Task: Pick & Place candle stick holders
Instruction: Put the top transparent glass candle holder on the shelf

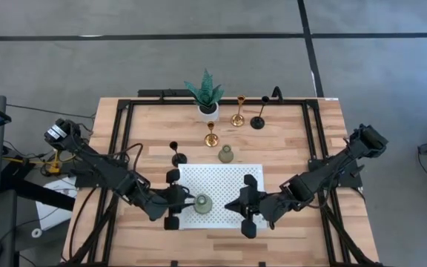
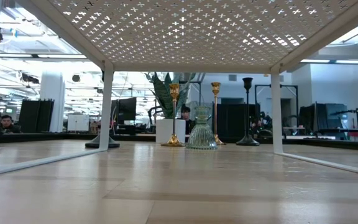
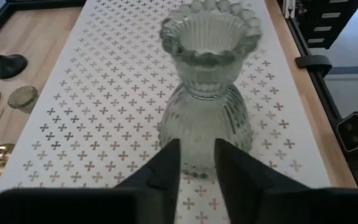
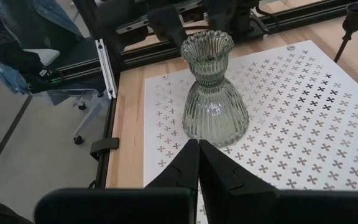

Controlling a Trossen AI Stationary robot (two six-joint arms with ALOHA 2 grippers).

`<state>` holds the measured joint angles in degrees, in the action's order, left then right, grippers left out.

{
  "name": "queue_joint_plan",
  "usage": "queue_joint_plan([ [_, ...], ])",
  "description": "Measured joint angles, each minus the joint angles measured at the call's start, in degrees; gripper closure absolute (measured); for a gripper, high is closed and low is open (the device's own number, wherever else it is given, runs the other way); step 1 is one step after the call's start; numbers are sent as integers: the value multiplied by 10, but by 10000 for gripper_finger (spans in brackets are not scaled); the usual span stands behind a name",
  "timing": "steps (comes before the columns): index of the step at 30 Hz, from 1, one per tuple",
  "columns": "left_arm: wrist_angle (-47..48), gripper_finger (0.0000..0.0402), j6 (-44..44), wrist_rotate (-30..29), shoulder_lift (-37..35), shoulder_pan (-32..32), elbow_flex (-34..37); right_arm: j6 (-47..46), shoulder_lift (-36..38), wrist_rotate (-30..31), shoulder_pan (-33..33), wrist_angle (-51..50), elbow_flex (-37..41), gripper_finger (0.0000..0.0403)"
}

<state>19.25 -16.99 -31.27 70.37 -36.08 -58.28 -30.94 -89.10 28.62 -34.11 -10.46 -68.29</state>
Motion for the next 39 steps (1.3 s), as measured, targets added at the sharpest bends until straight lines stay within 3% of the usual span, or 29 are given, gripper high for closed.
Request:
queue_joint_plan([
  [9,-36,181,-15,17,0,1,0,0,0,0,0,-1,0,403],
  [15,-86,138,-15,13,0,9,0,0,0,0,1,-5,0,403],
  [20,-96,131,-15,14,0,34,0,0,0,0,1,-8,0,403],
  [28,-121,131,-15,68,8,64,0,0,0,0,1,-12,0,403],
  [39,-146,144,-15,75,47,68,-1,-1,0,1,1,-16,0,403],
])
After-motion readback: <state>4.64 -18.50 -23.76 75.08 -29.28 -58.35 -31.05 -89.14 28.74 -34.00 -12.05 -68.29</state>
